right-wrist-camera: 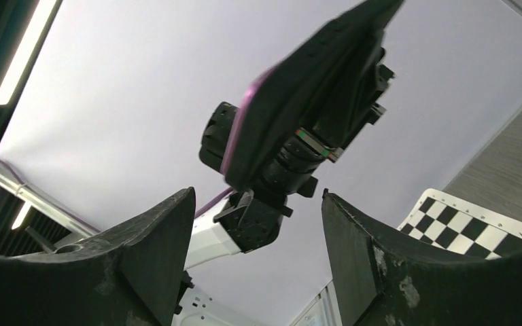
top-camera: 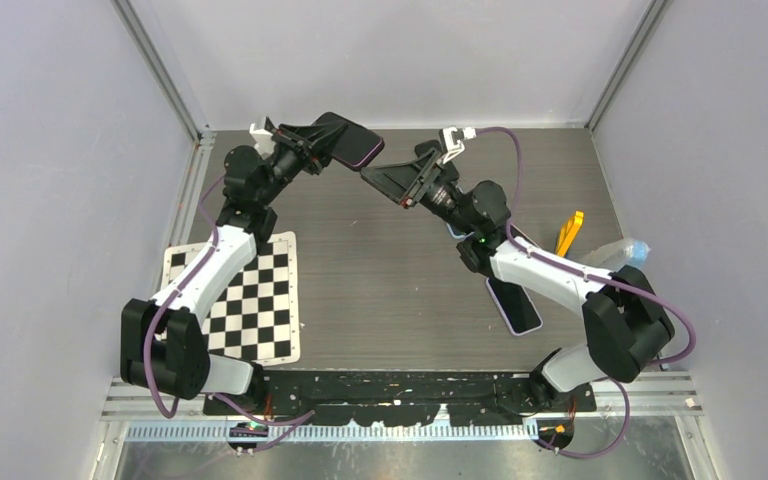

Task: Take the phone out of the phone case
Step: Remove the phone case from the phone.

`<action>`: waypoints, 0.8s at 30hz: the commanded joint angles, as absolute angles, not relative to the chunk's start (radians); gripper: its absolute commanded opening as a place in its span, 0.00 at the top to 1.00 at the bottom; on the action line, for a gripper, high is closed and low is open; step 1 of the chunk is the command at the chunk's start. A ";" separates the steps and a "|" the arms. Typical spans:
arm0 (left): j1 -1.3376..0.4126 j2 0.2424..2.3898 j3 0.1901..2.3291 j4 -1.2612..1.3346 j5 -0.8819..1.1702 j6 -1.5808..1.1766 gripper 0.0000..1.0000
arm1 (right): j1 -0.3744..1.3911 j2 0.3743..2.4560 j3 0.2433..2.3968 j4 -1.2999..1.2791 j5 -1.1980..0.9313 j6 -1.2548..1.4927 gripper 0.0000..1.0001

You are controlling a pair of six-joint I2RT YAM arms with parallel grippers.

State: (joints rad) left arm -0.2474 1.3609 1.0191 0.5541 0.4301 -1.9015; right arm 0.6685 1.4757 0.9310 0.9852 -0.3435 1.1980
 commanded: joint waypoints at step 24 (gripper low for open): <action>-0.247 1.316 1.067 0.600 0.436 -1.880 1.00 | 0.680 1.424 1.097 0.569 -0.204 1.111 0.87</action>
State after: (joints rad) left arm -0.2337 1.3609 1.0191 0.5163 0.4007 -1.8820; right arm 0.6746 1.4460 1.0393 0.7536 -0.2882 1.1648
